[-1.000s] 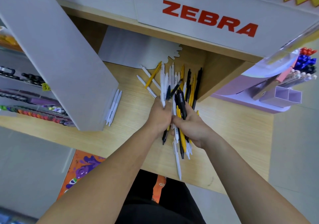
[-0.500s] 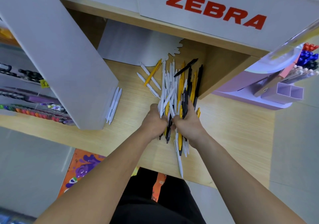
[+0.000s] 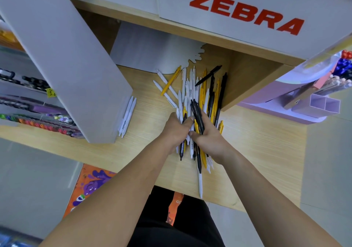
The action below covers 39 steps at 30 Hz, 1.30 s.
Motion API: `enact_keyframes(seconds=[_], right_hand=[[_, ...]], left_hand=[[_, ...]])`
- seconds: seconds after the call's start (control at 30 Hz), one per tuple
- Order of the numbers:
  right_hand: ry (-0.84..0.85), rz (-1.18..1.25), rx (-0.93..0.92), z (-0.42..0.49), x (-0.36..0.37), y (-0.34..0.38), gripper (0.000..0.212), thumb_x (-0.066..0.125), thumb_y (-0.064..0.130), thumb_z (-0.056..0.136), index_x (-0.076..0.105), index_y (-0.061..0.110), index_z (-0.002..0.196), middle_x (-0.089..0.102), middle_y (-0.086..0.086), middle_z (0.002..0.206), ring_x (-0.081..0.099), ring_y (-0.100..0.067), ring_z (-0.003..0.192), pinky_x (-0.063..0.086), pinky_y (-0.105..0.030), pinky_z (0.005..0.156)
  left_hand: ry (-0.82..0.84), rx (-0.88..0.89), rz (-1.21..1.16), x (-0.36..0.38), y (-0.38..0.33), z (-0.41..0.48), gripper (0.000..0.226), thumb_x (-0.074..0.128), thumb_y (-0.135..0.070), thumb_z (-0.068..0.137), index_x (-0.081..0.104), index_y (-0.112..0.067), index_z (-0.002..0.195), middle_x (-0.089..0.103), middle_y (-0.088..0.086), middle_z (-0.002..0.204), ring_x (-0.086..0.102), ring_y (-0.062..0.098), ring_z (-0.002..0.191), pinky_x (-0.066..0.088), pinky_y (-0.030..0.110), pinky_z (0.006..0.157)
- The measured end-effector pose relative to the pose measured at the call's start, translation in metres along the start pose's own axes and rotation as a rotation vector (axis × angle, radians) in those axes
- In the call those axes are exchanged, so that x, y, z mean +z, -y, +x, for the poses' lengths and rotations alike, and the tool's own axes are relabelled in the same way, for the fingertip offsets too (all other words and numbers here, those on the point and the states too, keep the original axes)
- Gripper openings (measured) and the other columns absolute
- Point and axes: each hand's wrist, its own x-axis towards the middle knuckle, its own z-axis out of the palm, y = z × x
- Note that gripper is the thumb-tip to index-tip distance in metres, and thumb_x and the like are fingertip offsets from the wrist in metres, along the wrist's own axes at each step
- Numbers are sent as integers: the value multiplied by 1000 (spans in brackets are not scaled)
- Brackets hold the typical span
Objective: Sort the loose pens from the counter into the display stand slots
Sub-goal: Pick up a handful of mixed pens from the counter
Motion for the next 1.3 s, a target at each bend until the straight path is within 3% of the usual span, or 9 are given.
enact_keyframes(seconds=[0.03,0.1,0.23,0.33,0.47,0.6,0.93,1.07,1.3], right_hand=[[-4,4,-14,-1,-1,0,85,55,7,102,10,50,159,32,28,148,39,-23,140,46,-14,88],[-31,-5,-41,-3,-1,3,86,53,4,102,10,53,158,31,24,158,40,-15,134,35,-24,101],[-76,-102,-163,-13,5,8,87,49,5,100,7,55,157,45,16,151,70,-31,86,61,-45,71],[-140,-177,-183,-27,7,15,84,46,7,103,0,46,160,57,6,133,57,-8,53,46,-22,49],[-202,-210,-199,-41,3,17,81,47,11,105,-5,39,162,40,11,156,66,-8,100,44,-1,65],[-199,-234,-176,-52,-6,25,78,46,21,107,-7,39,162,48,14,127,63,2,67,45,-9,57],[-41,-469,-283,-90,-10,14,78,48,18,105,-1,41,161,58,4,127,56,6,67,43,-11,58],[50,-521,-335,-110,-6,0,78,48,23,106,-4,48,160,38,12,160,62,-4,97,46,-10,74],[196,-498,-391,-133,54,19,75,48,22,107,2,39,162,13,26,166,17,14,144,20,-9,111]], left_hand=[[7,10,-24,-1,1,0,48,64,-47,102,53,-14,136,64,-3,120,63,15,110,51,24,78],[-9,66,-81,-2,-2,-7,37,65,-42,102,59,-18,130,69,-1,117,67,16,108,55,21,73],[-30,184,-134,-4,-7,-21,23,64,-33,104,62,-21,124,73,-2,108,70,8,93,53,13,64],[-55,239,-84,-5,-8,-33,20,64,-34,104,59,-22,118,70,4,99,67,13,80,53,22,56],[-79,253,-82,-5,-5,-42,14,64,-32,103,55,-22,107,67,6,88,66,21,72,54,34,57],[-110,231,-146,-2,-7,-49,11,61,-29,105,55,-21,102,60,7,78,59,18,60,52,30,53],[-68,156,-300,11,3,-112,21,71,-40,98,59,-22,101,57,3,68,51,19,56,46,36,58],[-203,196,-271,-3,26,-145,18,67,-35,101,57,-20,105,53,3,69,50,21,59,47,36,58],[-457,167,-372,-46,74,-192,40,68,-43,96,48,-9,101,45,11,75,44,22,61,43,39,58]])
